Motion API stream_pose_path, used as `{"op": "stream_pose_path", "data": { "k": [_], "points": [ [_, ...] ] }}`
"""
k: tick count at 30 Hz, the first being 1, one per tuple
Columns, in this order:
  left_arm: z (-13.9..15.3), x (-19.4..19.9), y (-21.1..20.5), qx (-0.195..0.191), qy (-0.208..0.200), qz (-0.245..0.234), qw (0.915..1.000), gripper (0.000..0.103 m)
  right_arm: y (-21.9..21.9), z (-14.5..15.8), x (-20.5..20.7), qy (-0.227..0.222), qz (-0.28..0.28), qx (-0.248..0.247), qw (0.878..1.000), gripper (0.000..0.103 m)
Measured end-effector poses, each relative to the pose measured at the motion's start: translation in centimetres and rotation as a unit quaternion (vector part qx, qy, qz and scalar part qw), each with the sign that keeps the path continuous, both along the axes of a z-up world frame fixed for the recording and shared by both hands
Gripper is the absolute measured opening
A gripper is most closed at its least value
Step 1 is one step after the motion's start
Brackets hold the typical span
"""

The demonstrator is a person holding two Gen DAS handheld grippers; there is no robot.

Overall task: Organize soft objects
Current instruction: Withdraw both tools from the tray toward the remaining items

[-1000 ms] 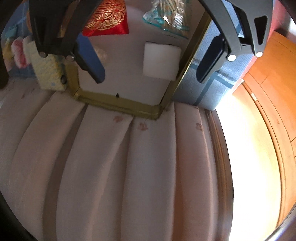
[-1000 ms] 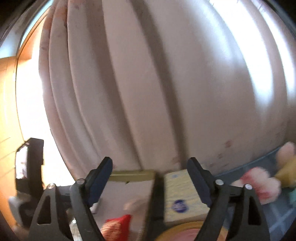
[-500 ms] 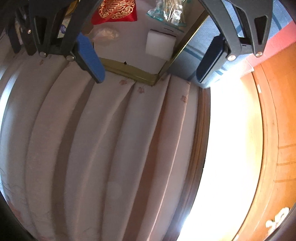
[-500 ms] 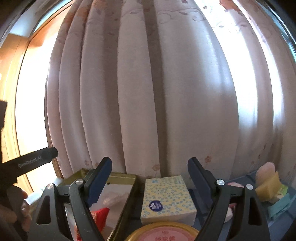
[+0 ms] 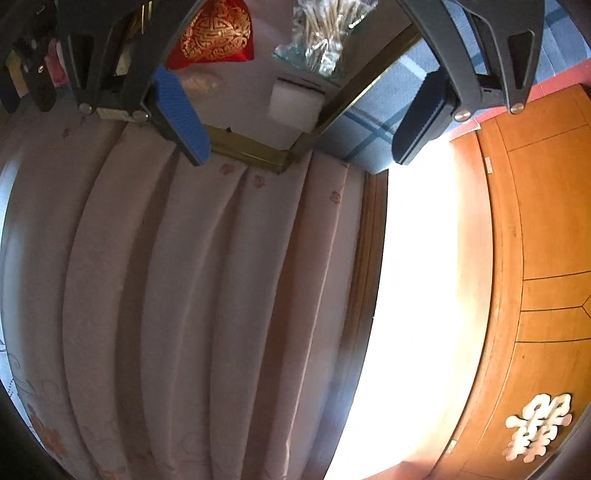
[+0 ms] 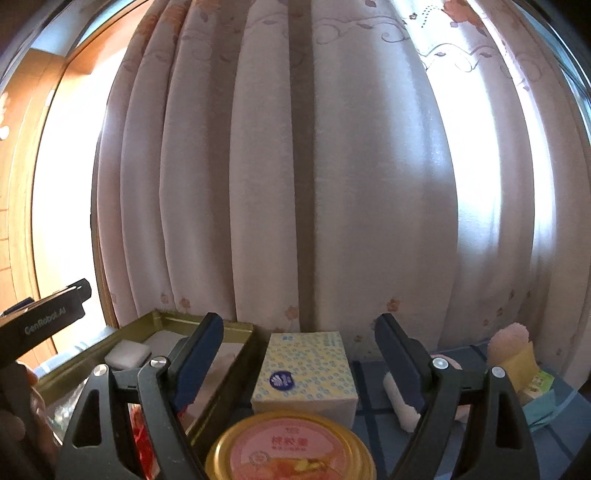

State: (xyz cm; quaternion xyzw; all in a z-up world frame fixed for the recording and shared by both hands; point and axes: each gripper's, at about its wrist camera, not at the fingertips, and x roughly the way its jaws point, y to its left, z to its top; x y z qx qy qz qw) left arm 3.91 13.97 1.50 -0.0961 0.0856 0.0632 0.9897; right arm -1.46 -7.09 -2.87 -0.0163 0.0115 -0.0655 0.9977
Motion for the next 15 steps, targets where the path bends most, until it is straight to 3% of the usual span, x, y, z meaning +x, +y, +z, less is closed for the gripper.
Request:
{"op": "stream_pose_path", "data": {
  "k": [6, 15],
  "points": [
    [-1.4, -0.9, -0.7, 0.001, 0.009, -0.004, 1.0000, 0.100, -1.2, -0.2, -1.1, -0.004, -0.005, 0.007, 1.000, 0.086],
    [-2.3, -2.3, -2.7, 0.058, -0.003, 0.002, 0.9983, 0.100, -2.1, -0.2, -3.5, -0.032, -0.042, -0.019, 0.998, 0.086]
  ]
}}
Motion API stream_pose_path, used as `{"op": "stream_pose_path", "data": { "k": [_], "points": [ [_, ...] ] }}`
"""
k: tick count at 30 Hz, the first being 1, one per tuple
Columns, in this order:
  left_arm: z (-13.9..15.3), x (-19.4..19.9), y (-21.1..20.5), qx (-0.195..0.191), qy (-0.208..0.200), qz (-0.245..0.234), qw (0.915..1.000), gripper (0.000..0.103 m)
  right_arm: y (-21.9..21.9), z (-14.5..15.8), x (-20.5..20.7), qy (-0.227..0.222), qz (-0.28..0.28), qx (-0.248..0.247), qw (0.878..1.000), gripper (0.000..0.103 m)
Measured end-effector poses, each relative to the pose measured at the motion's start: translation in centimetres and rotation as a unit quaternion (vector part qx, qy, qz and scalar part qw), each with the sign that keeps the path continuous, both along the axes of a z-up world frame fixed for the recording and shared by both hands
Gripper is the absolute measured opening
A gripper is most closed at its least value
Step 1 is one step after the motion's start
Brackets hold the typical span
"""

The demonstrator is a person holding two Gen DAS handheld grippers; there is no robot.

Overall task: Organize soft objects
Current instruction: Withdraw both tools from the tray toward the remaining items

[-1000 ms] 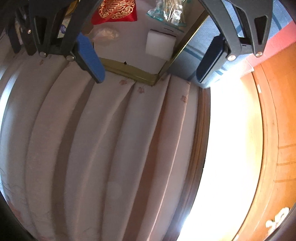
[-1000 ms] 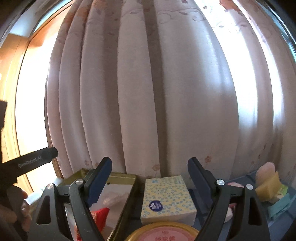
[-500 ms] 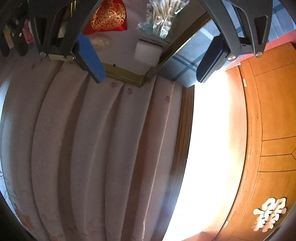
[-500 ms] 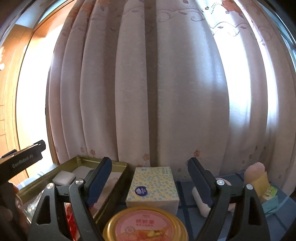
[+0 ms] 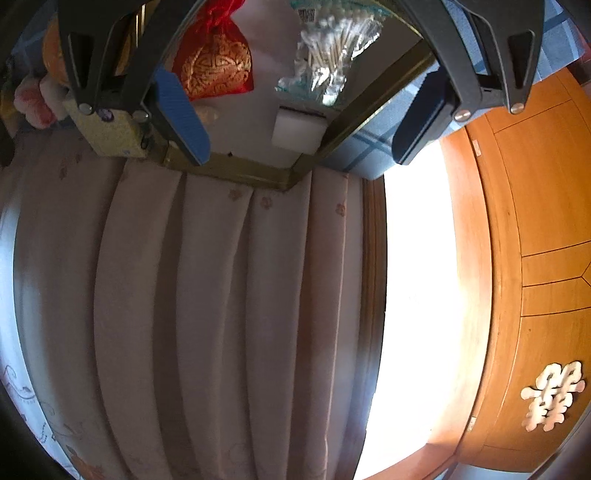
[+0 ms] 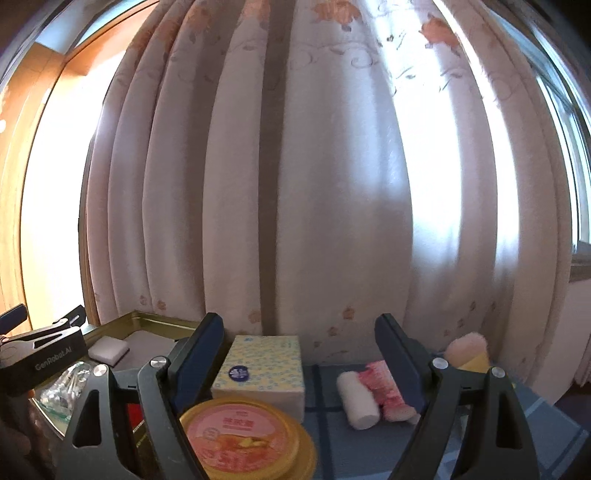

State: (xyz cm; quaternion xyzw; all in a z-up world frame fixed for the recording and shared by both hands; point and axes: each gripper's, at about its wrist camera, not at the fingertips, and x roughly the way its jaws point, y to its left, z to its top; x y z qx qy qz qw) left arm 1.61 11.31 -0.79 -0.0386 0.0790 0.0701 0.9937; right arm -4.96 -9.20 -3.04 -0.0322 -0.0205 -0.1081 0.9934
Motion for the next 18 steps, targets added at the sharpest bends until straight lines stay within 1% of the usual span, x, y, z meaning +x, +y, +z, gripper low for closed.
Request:
{"op": "stream_pose_path", "data": {
  "k": [8, 14, 18],
  "points": [
    [-0.4, -0.5, -0.1, -0.006, 0.020, -0.002, 0.9998, 0.100, -1.6, -0.2, -0.7, 0.003, -0.014, 0.003, 1.000, 0.086],
    [-0.7, -1.7, -1.8, 0.024, 0.026, 0.001, 0.9994, 0.100, -2.6, -0.2, -2.0, -0.010, -0.027, -0.003, 1.000, 0.086],
    [-0.8, -2.6, -3.0, 0.024, 0.027, -0.010, 0.9993, 0.100, -3.7, -0.3, -2.6, -0.012, -0.039, -0.002, 0.999, 0.086]
  ]
}}
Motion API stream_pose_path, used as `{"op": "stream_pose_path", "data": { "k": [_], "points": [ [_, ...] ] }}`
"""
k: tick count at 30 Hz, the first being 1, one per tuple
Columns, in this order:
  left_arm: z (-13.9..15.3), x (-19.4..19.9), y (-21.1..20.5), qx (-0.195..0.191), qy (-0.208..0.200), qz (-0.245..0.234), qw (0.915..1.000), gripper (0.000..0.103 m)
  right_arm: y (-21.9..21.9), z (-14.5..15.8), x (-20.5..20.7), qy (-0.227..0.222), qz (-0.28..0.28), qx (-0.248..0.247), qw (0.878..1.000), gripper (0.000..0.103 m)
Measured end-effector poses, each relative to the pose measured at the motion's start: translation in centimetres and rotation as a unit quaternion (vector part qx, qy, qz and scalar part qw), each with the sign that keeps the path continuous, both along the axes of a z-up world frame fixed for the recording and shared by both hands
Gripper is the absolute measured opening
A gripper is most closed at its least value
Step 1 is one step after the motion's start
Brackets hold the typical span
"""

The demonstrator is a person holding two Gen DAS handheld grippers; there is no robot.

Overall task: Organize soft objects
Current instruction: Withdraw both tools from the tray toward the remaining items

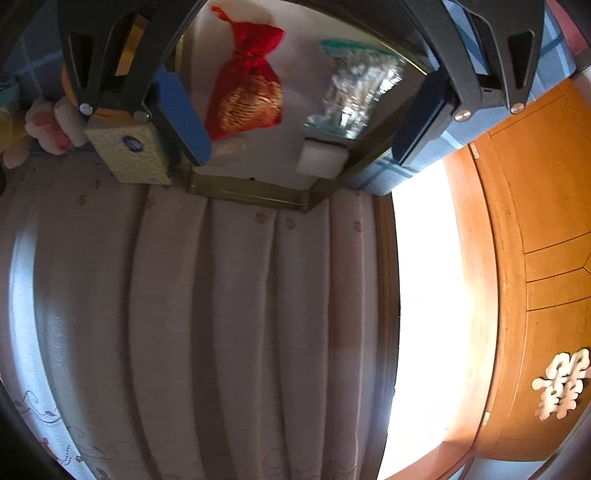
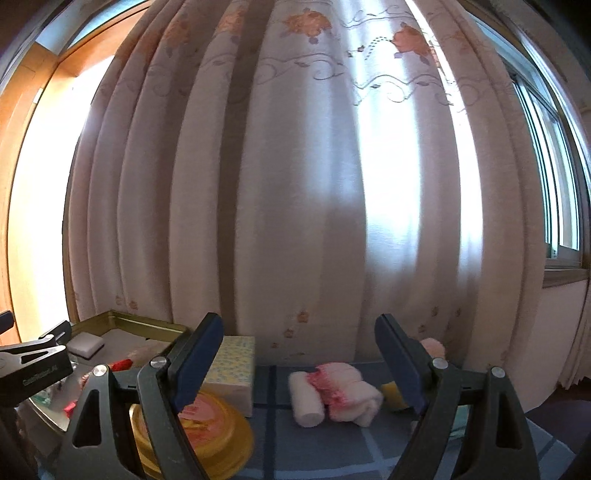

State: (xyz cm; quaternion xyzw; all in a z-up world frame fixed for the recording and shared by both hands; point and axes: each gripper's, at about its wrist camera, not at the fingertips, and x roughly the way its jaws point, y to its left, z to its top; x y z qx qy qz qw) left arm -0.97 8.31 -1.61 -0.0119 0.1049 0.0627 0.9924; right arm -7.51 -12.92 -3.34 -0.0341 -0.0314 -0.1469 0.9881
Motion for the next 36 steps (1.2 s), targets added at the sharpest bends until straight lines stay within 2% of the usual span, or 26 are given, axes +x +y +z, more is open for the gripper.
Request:
{"op": "stream_pose_path", "data": {
  "k": [11, 25, 32, 36],
  "points": [
    [-0.3, -1.3, -2.6, -0.005, 0.006, -0.023, 0.9997, 0.100, -5.2, -0.1, -1.6, -0.001, -0.047, 0.052, 0.997, 0.086],
    [-0.6, -3.3, -7.1, 0.015, 0.002, -0.069, 0.9975, 0.099, -10.8, 0.1, -4.5, -0.008, -0.113, 0.047, 0.992, 0.086],
    [-0.7, -4.2, -9.2, 0.021, 0.003, -0.099, 0.9949, 0.099, -16.6, -0.2, -6.1, 0.018, -0.164, 0.089, 0.982, 0.086],
    [-0.8, -4.6, -10.7, 0.026, 0.004, -0.118, 0.9927, 0.099, -19.3, -0.5, -6.4, 0.039, -0.176, 0.121, 0.976, 0.086]
  ]
}}
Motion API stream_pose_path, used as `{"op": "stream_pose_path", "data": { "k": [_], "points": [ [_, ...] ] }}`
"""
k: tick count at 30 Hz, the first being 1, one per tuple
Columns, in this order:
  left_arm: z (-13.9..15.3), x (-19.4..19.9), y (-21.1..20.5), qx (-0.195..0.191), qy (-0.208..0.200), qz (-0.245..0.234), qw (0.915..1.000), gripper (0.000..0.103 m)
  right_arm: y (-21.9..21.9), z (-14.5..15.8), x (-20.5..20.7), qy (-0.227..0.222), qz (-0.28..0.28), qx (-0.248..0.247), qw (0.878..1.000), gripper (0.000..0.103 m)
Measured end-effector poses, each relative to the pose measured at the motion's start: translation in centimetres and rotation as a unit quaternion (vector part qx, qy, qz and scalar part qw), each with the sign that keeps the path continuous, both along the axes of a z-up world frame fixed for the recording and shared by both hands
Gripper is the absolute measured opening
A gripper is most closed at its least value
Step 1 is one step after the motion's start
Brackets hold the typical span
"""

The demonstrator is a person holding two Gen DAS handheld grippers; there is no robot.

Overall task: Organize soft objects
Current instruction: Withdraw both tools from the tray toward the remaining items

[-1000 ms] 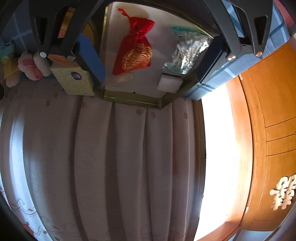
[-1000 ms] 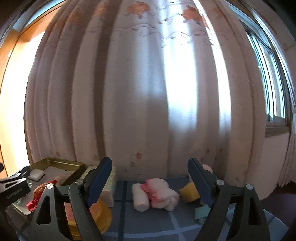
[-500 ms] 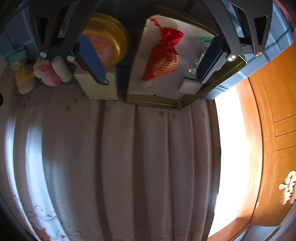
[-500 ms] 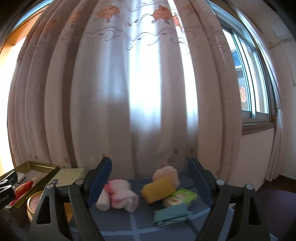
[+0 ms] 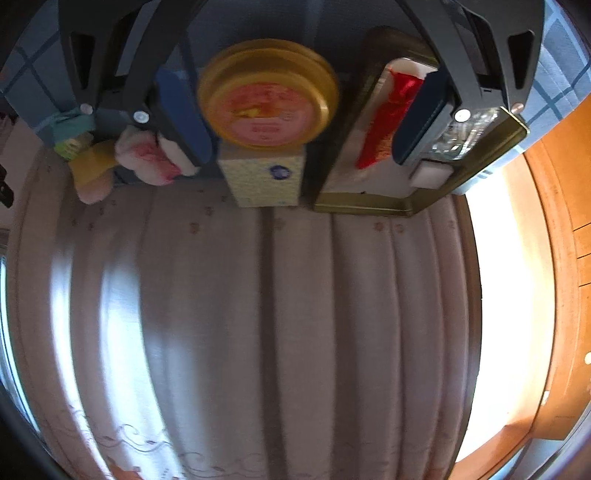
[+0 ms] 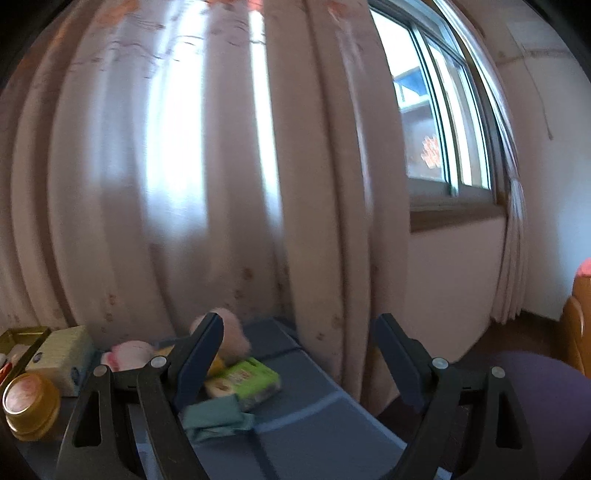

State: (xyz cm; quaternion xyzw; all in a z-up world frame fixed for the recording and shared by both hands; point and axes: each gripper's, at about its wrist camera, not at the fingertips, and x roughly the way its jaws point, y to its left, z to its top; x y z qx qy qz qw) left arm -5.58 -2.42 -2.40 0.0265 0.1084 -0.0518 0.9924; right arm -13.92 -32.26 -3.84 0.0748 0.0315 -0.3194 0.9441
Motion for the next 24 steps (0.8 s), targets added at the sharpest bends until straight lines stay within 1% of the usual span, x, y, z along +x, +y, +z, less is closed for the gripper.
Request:
{"op": "stream_pose_path", "data": {
  "k": [6, 8, 11, 15, 16, 18, 20, 21, 24],
  "points": [
    [-0.2, -0.8, -2.7, 0.006, 0.005, -0.032, 0.9995, 0.099, -2.1, -0.2, 0.4, 0.029, 0.011, 0.027, 0.999, 0.086],
    [-0.3, -1.1, -3.7, 0.010, 0.006, -0.045, 0.9989, 0.099, -2.5, -0.3, 1.1, 0.049, 0.034, 0.032, 0.998, 0.086],
    [-0.4, -1.5, -5.5, 0.026, 0.008, -0.064, 0.9976, 0.099, -2.5, -0.5, 2.0, 0.080, 0.060, 0.034, 0.994, 0.086],
    [-0.6, -2.1, -7.9, 0.049, 0.012, -0.097, 0.9940, 0.099, -3.6, -0.8, 2.1, 0.090, 0.070, 0.064, 0.991, 0.085],
    [-0.6, -2.1, -8.6, 0.055, 0.014, -0.109, 0.9924, 0.098, -3.9, -0.9, 2.0, 0.088, 0.069, 0.073, 0.991, 0.084],
    [-0.7, -2.3, -10.1, 0.065, 0.016, -0.140, 0.9879, 0.096, -4.4, -1.0, 1.6, 0.080, 0.065, 0.090, 0.991, 0.076],
    [-0.9, -2.3, -11.7, 0.075, 0.023, -0.173, 0.9819, 0.094, -5.2, -1.2, 1.4, 0.075, 0.062, 0.109, 0.989, 0.072],
    [-1.0, -2.2, -12.8, 0.080, 0.035, -0.196, 0.9768, 0.094, -5.5, -1.3, 1.3, 0.072, 0.060, 0.116, 0.989, 0.072],
    [-1.5, -2.0, -15.6, 0.095, 0.060, -0.231, 0.9666, 0.094, -6.1, -1.4, 0.8, 0.057, 0.055, 0.133, 0.988, 0.072]
  ]
}}
